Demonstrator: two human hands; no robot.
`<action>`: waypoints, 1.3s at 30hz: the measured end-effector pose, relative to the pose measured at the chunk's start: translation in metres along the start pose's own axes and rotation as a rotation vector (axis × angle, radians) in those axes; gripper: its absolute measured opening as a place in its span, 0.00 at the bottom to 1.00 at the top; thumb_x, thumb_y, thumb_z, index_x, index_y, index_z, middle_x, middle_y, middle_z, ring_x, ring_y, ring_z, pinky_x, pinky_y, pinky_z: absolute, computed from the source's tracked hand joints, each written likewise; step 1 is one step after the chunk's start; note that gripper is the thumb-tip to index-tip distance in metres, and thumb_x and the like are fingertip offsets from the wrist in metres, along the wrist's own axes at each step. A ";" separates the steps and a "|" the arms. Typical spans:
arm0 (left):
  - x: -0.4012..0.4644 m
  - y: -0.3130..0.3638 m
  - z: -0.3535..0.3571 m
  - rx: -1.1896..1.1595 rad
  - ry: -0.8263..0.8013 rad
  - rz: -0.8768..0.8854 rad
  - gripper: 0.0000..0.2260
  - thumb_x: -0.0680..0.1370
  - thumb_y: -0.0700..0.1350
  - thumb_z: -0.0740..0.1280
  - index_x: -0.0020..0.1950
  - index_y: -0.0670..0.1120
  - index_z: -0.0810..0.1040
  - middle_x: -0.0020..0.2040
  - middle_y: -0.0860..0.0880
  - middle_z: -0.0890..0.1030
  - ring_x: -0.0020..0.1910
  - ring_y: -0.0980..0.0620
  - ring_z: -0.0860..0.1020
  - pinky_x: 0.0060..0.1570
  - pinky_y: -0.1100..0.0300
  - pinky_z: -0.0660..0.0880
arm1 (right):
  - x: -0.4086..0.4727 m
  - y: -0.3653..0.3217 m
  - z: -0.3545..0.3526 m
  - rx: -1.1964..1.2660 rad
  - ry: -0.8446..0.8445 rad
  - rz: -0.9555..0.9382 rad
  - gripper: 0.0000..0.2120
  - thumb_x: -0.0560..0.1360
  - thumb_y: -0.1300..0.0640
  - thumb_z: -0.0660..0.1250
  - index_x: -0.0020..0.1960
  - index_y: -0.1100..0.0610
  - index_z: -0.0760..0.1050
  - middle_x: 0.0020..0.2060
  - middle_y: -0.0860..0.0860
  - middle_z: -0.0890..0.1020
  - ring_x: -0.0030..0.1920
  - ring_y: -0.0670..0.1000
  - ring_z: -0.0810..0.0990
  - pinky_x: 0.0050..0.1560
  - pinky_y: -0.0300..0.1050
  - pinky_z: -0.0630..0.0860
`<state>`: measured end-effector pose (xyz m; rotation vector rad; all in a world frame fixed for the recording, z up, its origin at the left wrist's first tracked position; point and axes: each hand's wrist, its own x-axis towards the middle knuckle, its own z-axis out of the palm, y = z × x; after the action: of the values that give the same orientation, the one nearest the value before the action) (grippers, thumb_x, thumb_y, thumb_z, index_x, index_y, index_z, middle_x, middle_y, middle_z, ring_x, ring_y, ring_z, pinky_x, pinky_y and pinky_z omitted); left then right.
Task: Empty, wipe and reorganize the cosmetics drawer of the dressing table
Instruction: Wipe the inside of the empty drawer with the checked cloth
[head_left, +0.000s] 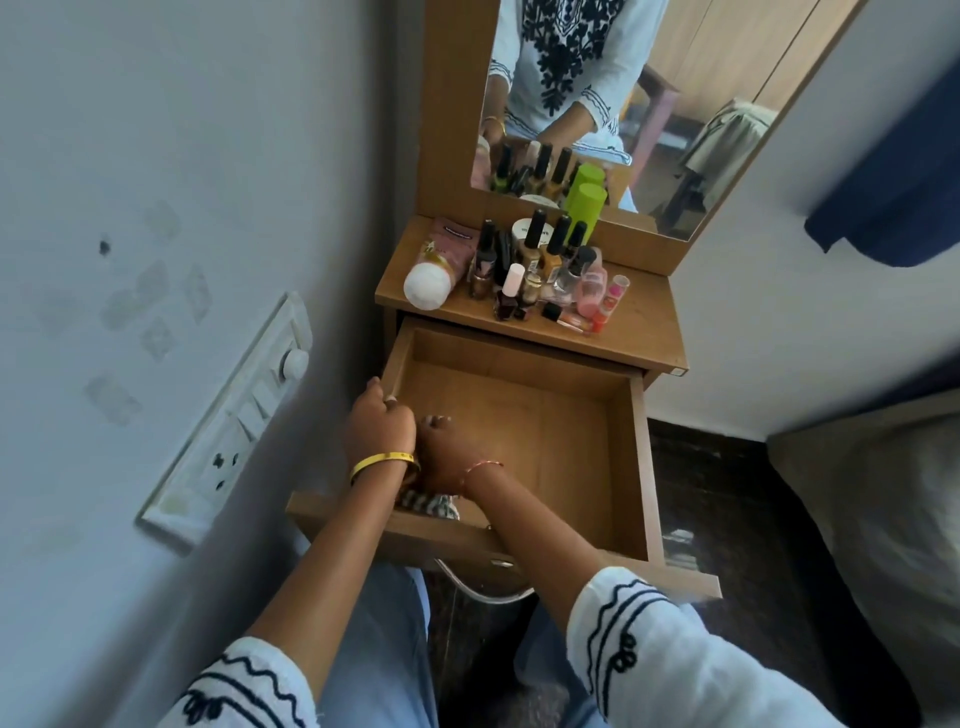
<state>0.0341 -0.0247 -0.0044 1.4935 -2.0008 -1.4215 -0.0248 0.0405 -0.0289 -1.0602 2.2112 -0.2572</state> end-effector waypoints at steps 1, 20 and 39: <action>-0.001 0.001 0.000 -0.009 0.004 -0.002 0.21 0.80 0.40 0.52 0.74 0.45 0.60 0.73 0.44 0.65 0.70 0.42 0.65 0.68 0.48 0.63 | -0.001 -0.001 0.002 -0.029 -0.017 -0.046 0.29 0.72 0.58 0.69 0.70 0.55 0.63 0.69 0.59 0.65 0.66 0.59 0.68 0.65 0.50 0.69; 0.001 -0.006 0.013 -0.017 0.066 0.172 0.20 0.79 0.37 0.55 0.71 0.44 0.65 0.71 0.43 0.67 0.70 0.40 0.66 0.68 0.43 0.66 | -0.070 0.099 -0.030 -0.297 -0.090 0.371 0.20 0.76 0.61 0.62 0.67 0.61 0.67 0.64 0.59 0.73 0.63 0.59 0.73 0.62 0.50 0.72; -0.037 0.007 0.024 -0.397 0.035 0.246 0.09 0.77 0.37 0.61 0.44 0.47 0.79 0.41 0.46 0.82 0.41 0.50 0.79 0.43 0.59 0.75 | -0.087 0.088 -0.040 1.696 0.195 -0.055 0.18 0.74 0.64 0.59 0.63 0.57 0.72 0.57 0.61 0.79 0.50 0.58 0.81 0.45 0.49 0.80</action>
<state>0.0292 0.0191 0.0013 1.0578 -1.6839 -1.5571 -0.0659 0.1588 0.0049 -0.0748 1.2409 -1.8354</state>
